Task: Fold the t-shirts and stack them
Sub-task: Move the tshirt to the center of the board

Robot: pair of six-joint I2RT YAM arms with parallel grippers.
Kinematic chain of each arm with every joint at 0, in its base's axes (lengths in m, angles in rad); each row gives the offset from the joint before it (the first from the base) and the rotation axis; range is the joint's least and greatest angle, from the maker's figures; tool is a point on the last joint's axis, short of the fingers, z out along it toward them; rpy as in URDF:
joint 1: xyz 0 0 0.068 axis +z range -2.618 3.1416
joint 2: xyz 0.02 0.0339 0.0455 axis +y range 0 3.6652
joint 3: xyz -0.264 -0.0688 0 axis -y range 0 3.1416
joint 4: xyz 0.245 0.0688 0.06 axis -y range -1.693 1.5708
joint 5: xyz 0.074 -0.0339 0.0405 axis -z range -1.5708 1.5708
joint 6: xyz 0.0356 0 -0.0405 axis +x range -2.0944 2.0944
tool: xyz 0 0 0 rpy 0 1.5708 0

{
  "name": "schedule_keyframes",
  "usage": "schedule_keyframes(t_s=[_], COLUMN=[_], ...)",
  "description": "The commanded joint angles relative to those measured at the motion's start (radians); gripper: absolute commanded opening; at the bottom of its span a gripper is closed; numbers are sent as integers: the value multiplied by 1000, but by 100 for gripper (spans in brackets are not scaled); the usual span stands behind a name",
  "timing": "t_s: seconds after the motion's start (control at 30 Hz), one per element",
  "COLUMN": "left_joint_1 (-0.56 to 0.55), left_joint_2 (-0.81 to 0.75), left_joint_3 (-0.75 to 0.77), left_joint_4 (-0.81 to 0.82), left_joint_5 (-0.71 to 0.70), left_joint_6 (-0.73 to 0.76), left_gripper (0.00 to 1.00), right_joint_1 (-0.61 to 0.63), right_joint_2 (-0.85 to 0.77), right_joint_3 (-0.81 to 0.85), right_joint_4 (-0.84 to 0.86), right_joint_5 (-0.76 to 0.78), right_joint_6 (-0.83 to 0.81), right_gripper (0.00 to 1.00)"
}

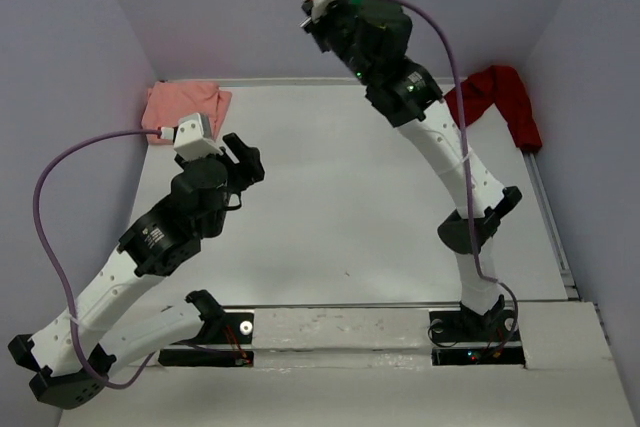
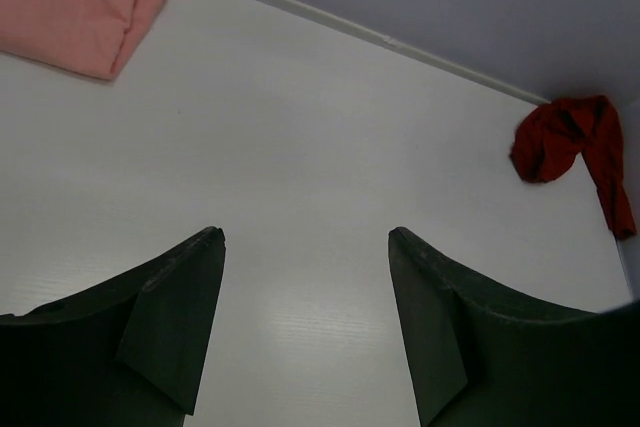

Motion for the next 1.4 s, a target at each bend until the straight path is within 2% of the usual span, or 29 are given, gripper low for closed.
schedule_keyframes(t_s=[0.0,0.17,0.23,0.27,0.37,0.53,0.67,0.73,0.77,0.87,0.97,1.13,1.27,1.37], left_joint_1=[-6,-6,-6,-6,-8,-8,-9,-8,-9,-9,-8,-8,-8,-6], left_joint_2=[-10,-4,-7,-9,-14,-20,-1,29,38,51,11,-26,-7,6], left_joint_3=[35,52,53,53,61,72,125,223,224,315,331,391,418,411], left_joint_4=[-44,-70,-64,-64,-67,-90,-131,-183,-184,-259,-285,-438,-585,-592], left_joint_5=[-70,-76,-64,-64,-58,-90,-171,-264,-265,-340,-407,-503,-573,-599], left_joint_6=[-25,-31,-32,-31,-26,-11,5,17,21,31,26,-51,-138,-161], left_gripper=[75,75,75,75,74,74,74,74,74,75,75,75,75,76], right_joint_1=[55,35,-49,-49,-231,-296,-249,-139,-105,-1,61,61,26,-17], right_joint_2=[-81,-138,-173,-187,-230,-258,-253,-200,-184,-139,-105,-124,-173,-216], right_joint_3=[43,-45,-69,-84,-128,-173,-126,-57,-56,-12,16,-82,-138,-179], right_joint_4=[121,203,210,210,179,164,95,116,116,126,127,176,182,182], right_joint_5=[116,198,196,196,169,148,34,113,133,107,129,167,166,183], right_joint_6=[-135,-236,-230,-218,-135,-100,16,-85,-111,-119,-151,-207,-191,-185], right_gripper=[0,0,0,0,0,0,0,0,0,0,0,0,0,0])
